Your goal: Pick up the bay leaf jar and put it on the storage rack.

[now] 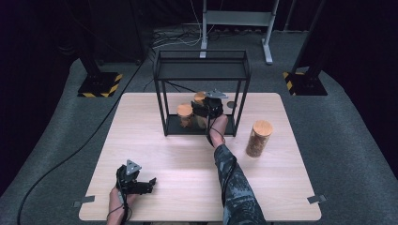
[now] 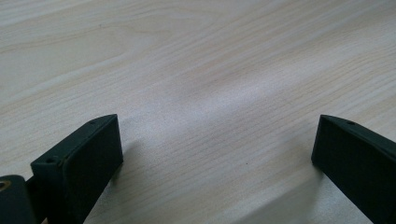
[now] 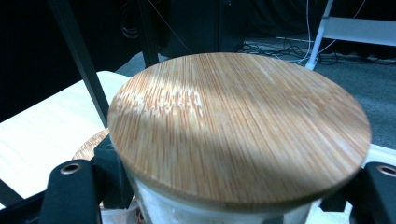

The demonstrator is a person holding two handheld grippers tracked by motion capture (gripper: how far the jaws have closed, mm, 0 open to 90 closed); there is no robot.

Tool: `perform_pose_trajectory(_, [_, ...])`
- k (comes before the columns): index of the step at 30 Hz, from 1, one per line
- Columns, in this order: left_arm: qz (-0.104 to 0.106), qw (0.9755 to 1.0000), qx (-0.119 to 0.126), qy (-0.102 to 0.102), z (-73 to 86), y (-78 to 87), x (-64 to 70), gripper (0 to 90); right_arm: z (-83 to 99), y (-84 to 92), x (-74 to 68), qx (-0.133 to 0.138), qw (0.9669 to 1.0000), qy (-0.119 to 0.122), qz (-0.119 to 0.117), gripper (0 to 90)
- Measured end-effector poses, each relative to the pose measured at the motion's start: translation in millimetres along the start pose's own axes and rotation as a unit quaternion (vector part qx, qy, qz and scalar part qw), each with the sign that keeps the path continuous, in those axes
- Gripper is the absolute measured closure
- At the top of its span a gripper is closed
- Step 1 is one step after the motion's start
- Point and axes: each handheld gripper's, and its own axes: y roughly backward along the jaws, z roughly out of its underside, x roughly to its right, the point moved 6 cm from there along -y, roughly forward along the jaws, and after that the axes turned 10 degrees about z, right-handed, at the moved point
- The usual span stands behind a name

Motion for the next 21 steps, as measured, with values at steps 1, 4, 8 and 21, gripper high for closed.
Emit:
perform_pose_trajectory(1, [0.0, 1.0, 0.0, 0.0, 0.0, 0.0, 0.0, 1.4, 0.9, -0.7, 0.2, -0.001, 1.0, 0.0, 0.001, 24.6])
perform_pose_trajectory(4, [0.0, 1.0, 0.0, 0.0, 0.0, 0.0, 0.0, 1.4, 2.1, -1.6, 0.3, 0.003, 1.0, -0.002, 0.002, 24.6])
perform_pose_trajectory(8, [0.0, 1.0, 0.0, 0.0, 0.0, 0.0, 0.0, 1.4, 2.7, -3.3, -0.5, 0.011, 0.9999, 0.006, 0.005, 24.6])
perform_pose_trajectory(21, [0.0, 1.0, 0.0, 0.0, 0.0, -0.1, -0.1, 1.5, 2.3, -9.0, -2.8, 0.019, 0.9997, 0.012, 0.009, 24.6])
